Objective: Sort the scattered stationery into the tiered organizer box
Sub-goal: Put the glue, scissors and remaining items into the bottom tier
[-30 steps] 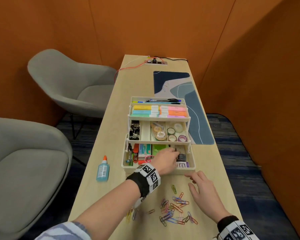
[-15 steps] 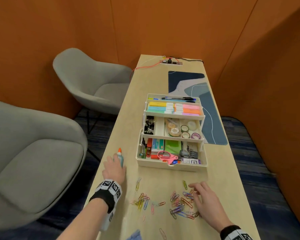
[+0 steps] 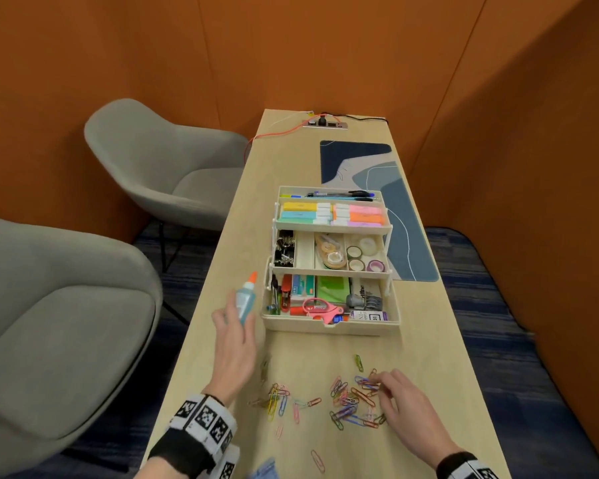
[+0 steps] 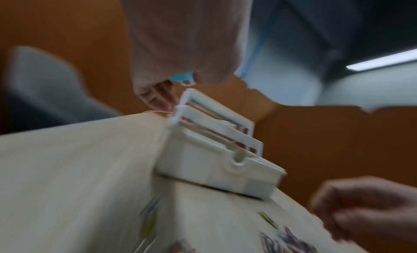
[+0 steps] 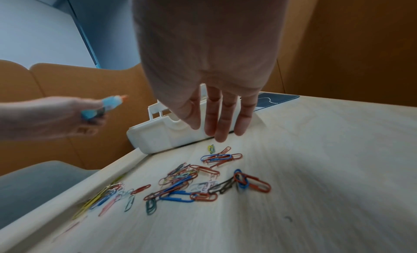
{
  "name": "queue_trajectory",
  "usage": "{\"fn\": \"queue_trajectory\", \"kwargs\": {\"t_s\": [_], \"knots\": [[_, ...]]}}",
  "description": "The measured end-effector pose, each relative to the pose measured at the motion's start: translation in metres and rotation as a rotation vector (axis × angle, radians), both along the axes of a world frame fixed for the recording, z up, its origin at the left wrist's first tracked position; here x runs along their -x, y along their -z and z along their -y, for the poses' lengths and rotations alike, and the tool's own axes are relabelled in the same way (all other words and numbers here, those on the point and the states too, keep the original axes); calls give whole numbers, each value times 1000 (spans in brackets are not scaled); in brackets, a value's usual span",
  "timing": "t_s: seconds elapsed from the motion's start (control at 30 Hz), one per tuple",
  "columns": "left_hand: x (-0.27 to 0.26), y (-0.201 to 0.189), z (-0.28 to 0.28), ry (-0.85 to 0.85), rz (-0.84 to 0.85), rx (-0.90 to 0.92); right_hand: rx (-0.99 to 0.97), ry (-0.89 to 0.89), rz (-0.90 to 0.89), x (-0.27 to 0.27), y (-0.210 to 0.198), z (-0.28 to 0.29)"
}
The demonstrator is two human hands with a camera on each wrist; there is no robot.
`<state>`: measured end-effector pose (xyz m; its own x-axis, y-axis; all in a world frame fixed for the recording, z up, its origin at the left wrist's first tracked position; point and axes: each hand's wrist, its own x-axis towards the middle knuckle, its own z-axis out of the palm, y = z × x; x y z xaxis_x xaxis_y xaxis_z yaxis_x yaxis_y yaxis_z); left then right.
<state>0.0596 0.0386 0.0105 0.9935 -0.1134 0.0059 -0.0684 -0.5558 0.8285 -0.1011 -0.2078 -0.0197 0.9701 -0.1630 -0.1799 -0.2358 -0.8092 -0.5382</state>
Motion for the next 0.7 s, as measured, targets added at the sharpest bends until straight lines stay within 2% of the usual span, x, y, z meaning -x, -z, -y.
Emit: {"fn": "queue_trajectory", "kwargs": {"t_s": [0.13,0.23,0.37,0.63,0.7], "knots": [[1,-5,54,490,85,-275,-5,2,2,0,-1,0],[-17,12,100,654,79,-415,-5,8,17,2,-5,1],[-37,26,145,692,79,-502,-33,42,31,9,-7,6],[-45,34,191,616,210,-457,-47,96,19,21,3,16],[-49,37,196,613,193,-473,-52,83,6,20,4,15]]}}
